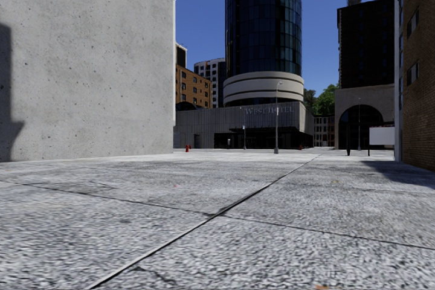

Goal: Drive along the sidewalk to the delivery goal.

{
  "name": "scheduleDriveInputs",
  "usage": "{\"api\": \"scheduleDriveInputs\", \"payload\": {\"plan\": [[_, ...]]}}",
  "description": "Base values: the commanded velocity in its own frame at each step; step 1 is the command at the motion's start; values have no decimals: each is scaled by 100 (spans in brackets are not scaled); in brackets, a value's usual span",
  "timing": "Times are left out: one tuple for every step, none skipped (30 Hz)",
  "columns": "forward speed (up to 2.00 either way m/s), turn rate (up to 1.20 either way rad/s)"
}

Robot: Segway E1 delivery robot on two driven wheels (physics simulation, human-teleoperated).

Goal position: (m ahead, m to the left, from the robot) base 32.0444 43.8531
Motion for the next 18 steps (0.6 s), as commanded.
{"api": "scheduleDriveInputs", "payload": {"plan": [[200, 0], [200, 0], [200, 0], [200, 0], [200, 0], [200, 0], [200, 0], [200, 0], [200, 0], [200, 0], [200, 0], [200, 0], [200, 0], [200, 0], [200, 0], [200, 0], [200, 0], [200, 0]]}}
